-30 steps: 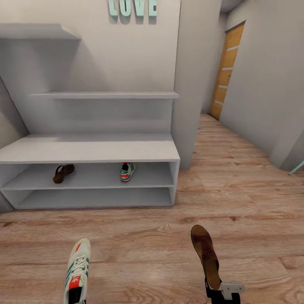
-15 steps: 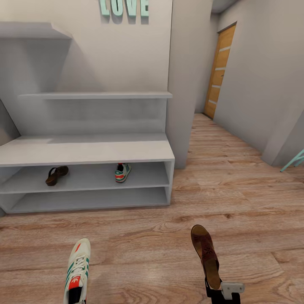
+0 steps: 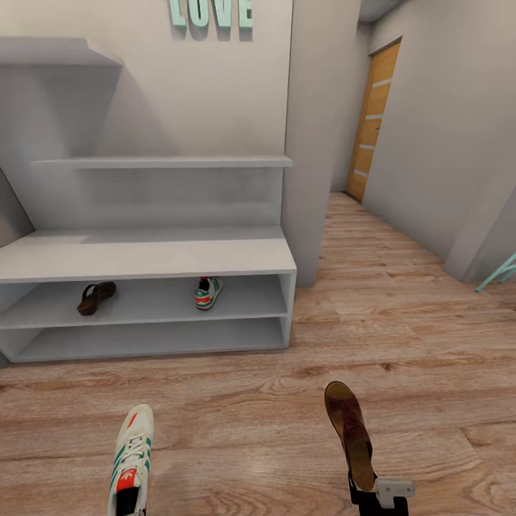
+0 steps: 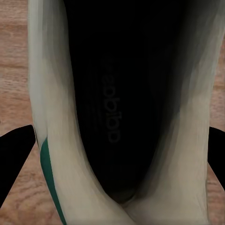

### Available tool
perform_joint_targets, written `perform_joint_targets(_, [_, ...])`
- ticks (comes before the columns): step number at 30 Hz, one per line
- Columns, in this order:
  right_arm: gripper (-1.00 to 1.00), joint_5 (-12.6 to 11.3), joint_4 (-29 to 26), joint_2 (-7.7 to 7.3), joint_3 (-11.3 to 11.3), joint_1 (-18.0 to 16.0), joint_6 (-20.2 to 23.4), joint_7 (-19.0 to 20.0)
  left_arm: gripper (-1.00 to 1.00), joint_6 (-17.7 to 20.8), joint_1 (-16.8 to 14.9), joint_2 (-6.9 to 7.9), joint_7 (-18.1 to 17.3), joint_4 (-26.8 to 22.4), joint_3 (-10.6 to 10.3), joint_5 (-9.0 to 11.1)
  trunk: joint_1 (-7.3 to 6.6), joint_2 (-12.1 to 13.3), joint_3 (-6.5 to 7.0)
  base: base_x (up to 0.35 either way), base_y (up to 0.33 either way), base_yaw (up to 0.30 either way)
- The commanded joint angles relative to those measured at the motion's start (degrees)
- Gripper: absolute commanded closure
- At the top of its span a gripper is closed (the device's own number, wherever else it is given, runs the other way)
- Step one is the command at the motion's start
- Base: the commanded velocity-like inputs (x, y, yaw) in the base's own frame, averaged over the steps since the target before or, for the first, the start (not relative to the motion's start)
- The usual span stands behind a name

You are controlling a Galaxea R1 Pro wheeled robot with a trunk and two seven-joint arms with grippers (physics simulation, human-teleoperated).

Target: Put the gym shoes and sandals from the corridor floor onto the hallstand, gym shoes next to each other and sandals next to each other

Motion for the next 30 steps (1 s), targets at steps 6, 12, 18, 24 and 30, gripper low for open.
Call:
perform_joint_targets(6, [1.0, -0.1, 0.1, 0.0, 0.2, 0.0, -0.1, -0.3, 1.0, 0.8, -0.8, 0.47, 0.1, -0.1, 1.0, 0.0, -0.01, 0.0, -0.05, 0.0, 0.0, 0.0])
perform_joint_targets(12, [1.0, -0.1, 0.1, -0.06, 0.2, 0.0, -0.1, -0.3, 1.0, 7.9, -6.5, 1.39, 0.1, -0.3, 0.7, -0.3, -0.01, 0.0, -0.05, 0.0, 0.0, 0.0])
perform_joint_targets(18, [1.0, -0.2, 0.0, -0.16, 0.1, 0.0, 0.0, -0.3, 1.0, 18.1, -14.4, 1.97, 0.1, -0.9, 0.6, -0.6, -0.01, 0.0, -0.05, 0.0, 0.0, 0.0])
perform_joint_targets(24, [1.0, -6.2, -0.3, -1.97, -3.4, 0.0, 0.1, -0.3, 1.0, 31.3, -25.4, 1.94, -0.4, -1.0, 0.5, -6.8, -0.01, 0.0, -0.05, 0.0, 0.0, 0.0])
perform_joint_targets(30, [1.0, -13.4, -0.5, -4.09, -5.2, 0.0, 0.2, -0.2, 1.0, 42.3, -36.7, 1.94, -0.4, -0.9, 0.5, -11.3, -0.01, 0.0, -0.05, 0.0, 0.0, 0.0])
